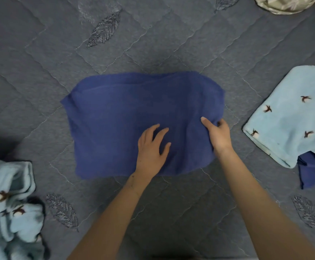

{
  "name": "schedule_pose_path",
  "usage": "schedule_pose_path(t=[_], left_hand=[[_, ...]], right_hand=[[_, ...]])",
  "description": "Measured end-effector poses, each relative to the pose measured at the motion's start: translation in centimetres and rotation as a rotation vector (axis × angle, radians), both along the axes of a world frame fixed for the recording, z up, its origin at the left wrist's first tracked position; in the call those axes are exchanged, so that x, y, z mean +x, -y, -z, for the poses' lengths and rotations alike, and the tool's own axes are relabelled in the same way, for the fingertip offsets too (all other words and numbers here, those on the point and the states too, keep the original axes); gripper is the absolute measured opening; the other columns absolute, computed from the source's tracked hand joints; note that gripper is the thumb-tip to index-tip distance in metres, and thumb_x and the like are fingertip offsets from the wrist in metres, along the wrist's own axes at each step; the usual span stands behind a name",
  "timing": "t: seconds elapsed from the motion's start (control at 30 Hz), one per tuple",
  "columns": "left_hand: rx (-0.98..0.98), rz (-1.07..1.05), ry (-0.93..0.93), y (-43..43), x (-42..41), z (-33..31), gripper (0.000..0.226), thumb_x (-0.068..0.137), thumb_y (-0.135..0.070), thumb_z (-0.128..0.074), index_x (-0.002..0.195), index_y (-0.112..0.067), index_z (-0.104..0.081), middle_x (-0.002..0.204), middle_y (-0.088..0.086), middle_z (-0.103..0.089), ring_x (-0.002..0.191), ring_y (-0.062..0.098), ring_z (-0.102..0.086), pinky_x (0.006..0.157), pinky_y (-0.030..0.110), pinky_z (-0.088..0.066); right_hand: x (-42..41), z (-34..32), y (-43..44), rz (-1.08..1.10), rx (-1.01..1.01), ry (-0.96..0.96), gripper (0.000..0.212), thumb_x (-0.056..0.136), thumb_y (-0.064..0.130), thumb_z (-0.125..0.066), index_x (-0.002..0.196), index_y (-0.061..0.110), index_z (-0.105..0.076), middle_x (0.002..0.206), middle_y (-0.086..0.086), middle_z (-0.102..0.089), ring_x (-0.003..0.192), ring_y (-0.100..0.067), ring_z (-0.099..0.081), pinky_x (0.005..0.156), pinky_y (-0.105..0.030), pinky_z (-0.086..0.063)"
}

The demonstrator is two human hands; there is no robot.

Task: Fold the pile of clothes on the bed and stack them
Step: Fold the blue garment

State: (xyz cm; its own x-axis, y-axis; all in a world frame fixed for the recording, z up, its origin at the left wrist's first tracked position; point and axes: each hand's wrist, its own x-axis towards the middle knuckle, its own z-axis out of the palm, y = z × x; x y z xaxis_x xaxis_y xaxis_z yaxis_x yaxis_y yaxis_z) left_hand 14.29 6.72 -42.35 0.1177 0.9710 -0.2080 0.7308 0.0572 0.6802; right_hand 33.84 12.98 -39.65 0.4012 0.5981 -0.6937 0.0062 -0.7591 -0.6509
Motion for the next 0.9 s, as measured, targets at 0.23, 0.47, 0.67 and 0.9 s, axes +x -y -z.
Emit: schedule_pose_path(t=[0.23, 0.47, 0.67, 0.9], left_hand=[[-0.423, -0.398, 0.762, 1.3, -3.1, -3.5, 0.037, 0.091, -0.029, -0.067, 0.124, -0.032, -0.052, 0.118, -0.010, -0.064, 0.111, 0.008, -0.061, 0.092, 0.025, -0.048], [-0.241, -0.533, 0.158, 3.7, -5.3, -2.8, 0.118, 0.069, -0.037, -0.085, 0.153, -0.016, -0.006, 0.152, -0.007, -0.028, 0.137, 0.004, -0.029, 0.112, 0.017, -0.024], [-0.072, -1.093, 0.463, 3.5, -9.7, -3.0, 0.012, 0.100, -0.008, -0.051, 0.090, -0.015, -0.048, 0.083, 0.005, -0.065, 0.073, 0.014, -0.065, 0.065, 0.041, -0.052], [-0.132, -1.045, 0.607, 4.9, -12.9, -2.9, 0.072, 0.076, -0.026, -0.082, 0.128, -0.024, -0.033, 0.125, 0.005, -0.054, 0.105, 0.014, -0.062, 0.085, 0.028, -0.055]], right_hand=[[-8.7, -2.9, -2.1, -0.396, 0.102, -0.100, 0.038, 0.097, 0.017, -0.055, 0.134, 0.011, -0.046, 0.127, -0.003, -0.057, 0.120, -0.019, -0.053, 0.105, -0.035, -0.043], [-19.0, -2.8, -2.9, -0.729, 0.119, -0.132, 0.086, 0.097, 0.006, -0.049, 0.153, 0.025, 0.014, 0.121, -0.008, -0.053, 0.107, -0.025, -0.057, 0.095, -0.045, -0.051], [-24.5, -1.7, -2.9, -0.979, 0.207, 0.016, 0.081, 0.094, 0.000, -0.044, 0.155, 0.025, 0.003, 0.060, 0.000, -0.044, 0.056, -0.011, -0.045, 0.060, -0.018, -0.045], [-28.8, -2.3, -1.8, -1.033, 0.073, -0.401, 0.076, 0.100, 0.004, -0.042, 0.154, 0.035, 0.004, 0.104, -0.005, -0.061, 0.086, -0.010, -0.066, 0.073, -0.022, -0.057]])
